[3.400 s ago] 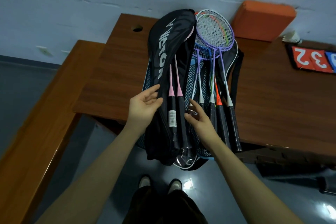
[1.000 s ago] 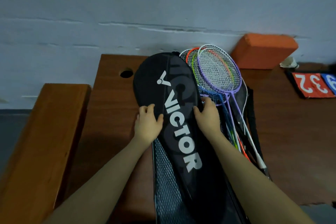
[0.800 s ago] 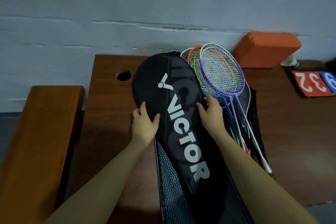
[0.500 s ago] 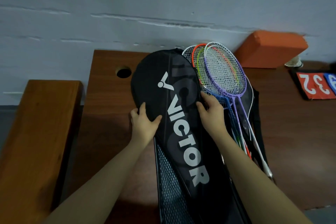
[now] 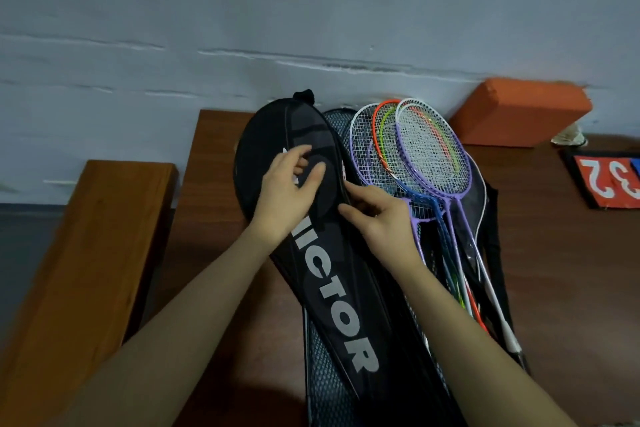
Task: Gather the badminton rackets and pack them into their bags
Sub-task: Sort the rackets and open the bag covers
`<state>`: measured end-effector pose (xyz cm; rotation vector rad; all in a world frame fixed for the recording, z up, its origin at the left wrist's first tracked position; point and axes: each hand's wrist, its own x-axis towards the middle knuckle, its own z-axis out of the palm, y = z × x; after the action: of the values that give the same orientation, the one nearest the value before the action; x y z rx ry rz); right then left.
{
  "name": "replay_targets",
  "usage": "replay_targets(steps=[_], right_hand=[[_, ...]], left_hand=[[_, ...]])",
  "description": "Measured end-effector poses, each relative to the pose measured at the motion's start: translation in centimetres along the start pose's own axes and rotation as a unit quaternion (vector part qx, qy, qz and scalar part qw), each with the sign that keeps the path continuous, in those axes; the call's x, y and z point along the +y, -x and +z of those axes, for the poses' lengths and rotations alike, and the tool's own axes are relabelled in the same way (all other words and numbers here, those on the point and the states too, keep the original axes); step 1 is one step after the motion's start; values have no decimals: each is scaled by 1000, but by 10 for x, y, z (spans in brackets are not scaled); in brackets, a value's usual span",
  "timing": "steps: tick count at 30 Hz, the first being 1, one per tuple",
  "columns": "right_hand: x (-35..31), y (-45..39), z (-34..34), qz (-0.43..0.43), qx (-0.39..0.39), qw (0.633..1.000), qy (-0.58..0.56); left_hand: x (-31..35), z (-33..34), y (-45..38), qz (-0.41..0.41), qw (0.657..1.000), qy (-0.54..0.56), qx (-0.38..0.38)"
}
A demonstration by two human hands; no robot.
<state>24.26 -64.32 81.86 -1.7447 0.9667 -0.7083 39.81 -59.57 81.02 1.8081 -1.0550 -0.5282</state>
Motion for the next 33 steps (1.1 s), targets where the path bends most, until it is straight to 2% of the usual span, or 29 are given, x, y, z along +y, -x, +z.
replay_targets(steps=[2,7,9,13,18,22,26,30,33], right_hand=[[-6,1,-2,-7,-15,1000,-15],[-13,4,-3,-30,-39,999,-12],[-12,5,-2,-41,-45,998,-3],[-16,5,-5,-45,-62,997,-4],[-24,-22,-14,-31,63,997,-29],[-27,-45,-1,-1,15,1000,-21],[-35,-54,11,-23,1,998,-51],[-39,-60,10,-83,9,995,61],[-42,-56,7,-178,23,970,163]], left_hand=[[17,-1,-11,-2,1000,21,0],[39,0,-29,-37,996,-86,14],[43,1,-29,-42,995,-86,12],[44,1,-21,-65,997,-22,42],[41,-9,-5,-91,990,92,52],[40,-19,10,-85,985,144,47],[38,-27,16,-73,982,172,30],[33,-31,16,-45,986,161,25],[27,-36,11,60,995,59,54]])
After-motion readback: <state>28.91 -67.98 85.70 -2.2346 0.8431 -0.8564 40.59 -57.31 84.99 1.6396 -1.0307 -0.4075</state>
